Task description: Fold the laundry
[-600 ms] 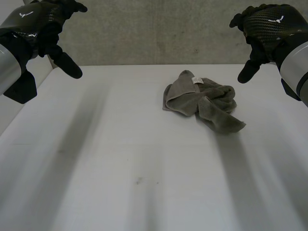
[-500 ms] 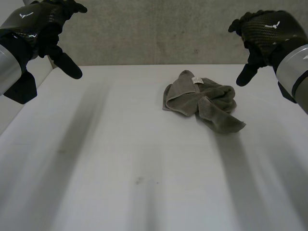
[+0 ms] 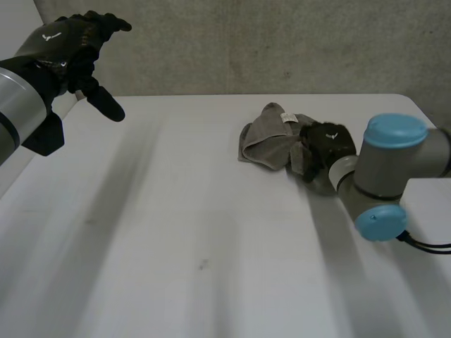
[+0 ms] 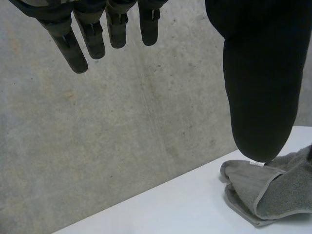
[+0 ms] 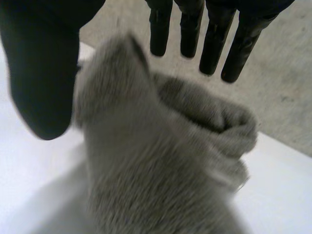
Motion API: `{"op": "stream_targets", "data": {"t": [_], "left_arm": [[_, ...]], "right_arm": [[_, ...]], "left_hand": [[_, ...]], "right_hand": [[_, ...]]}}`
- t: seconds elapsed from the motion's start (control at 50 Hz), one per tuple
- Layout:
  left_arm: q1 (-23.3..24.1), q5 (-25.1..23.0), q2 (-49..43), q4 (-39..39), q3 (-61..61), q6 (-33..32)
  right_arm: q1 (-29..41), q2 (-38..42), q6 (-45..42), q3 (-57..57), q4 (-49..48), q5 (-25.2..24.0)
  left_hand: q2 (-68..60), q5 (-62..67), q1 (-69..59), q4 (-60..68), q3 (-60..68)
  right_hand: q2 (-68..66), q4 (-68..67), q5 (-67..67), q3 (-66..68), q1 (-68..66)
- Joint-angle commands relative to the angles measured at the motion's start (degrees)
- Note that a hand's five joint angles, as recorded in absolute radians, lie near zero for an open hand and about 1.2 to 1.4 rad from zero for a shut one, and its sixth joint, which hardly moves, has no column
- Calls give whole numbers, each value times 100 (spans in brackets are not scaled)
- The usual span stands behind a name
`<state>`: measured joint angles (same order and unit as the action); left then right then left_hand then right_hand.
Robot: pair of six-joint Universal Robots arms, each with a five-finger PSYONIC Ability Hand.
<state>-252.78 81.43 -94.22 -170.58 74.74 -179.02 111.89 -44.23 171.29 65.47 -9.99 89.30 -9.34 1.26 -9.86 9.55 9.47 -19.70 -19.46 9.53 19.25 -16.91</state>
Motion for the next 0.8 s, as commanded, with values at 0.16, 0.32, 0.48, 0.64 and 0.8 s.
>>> {"op": "stream_targets", "data": {"t": [0.16,0.32,0.48,0.64,0.8], "left_arm": [[44,-4,-659,-335,85,-19],[115,-22,-1229,-642,111,-10],[123,-442,-1660,-976,242,7],[395,-1478,-2161,-1082,444,95],[966,-1850,-2864,-1327,585,271]], "right_arm": [[8,-772,-113,1,-100,193],[270,-2457,-482,475,276,-586],[956,-3231,-1035,634,1138,-1283],[1449,-3935,-1098,844,1280,-1292],[1598,-4076,-1080,1099,1403,-1318]], "left_hand": [[-66,-126,-14,45,53],[-66,-126,-14,45,53],[-66,-126,-14,45,53],[-66,-126,-14,45,53],[-66,-126,-14,45,53]], "right_hand": [[-6030,-6054,6047,6075,-6309],[-6030,-6054,6047,6075,-6309],[-6030,-6054,6047,6075,-6309],[-6030,-6054,6047,6075,-6309],[-6030,-6054,6047,6075,-6309]]}}
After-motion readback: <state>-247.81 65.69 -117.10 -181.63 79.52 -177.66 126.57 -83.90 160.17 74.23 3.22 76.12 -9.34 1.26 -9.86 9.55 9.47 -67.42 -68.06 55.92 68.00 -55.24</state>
